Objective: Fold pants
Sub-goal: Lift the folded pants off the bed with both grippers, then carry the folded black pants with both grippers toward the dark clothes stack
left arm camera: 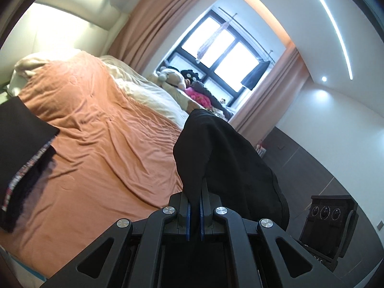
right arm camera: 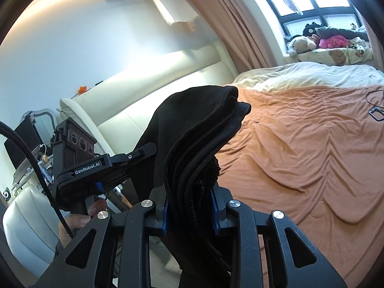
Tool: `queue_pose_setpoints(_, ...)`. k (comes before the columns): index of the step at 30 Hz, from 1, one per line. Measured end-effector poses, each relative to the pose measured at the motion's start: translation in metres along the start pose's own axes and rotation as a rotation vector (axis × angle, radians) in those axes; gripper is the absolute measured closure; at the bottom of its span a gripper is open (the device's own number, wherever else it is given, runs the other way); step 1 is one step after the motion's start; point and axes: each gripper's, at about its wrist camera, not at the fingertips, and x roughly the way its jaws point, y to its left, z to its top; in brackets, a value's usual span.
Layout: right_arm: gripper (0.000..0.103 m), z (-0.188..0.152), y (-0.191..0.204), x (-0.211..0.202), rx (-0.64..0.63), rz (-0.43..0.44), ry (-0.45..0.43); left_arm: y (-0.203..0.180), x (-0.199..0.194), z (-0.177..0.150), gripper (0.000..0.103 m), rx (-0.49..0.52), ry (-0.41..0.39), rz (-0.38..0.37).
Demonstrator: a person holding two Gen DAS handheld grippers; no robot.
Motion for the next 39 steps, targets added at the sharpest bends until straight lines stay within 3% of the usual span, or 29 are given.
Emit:
queue_pose_setpoints(12,0.079,-0.009,0.042,0.065,-0.029,0.031,-0.007,0.062,-0.065,0.028,0.098,-0.022,-0.082,0.067)
queue_pose_setpoints(24,0.079,0.004,0.082,0.146,-0.053,0.113,0.032,0.118,-0.12,0.069,0.098,-0.031,-0.16,0.165)
queue_pose_setpoints(39,0.079,0.01,0.105,0.275,0.035,0.219,0.128,0.215,-0.165,0.105,0.098,-0.088,-0.221,0.321)
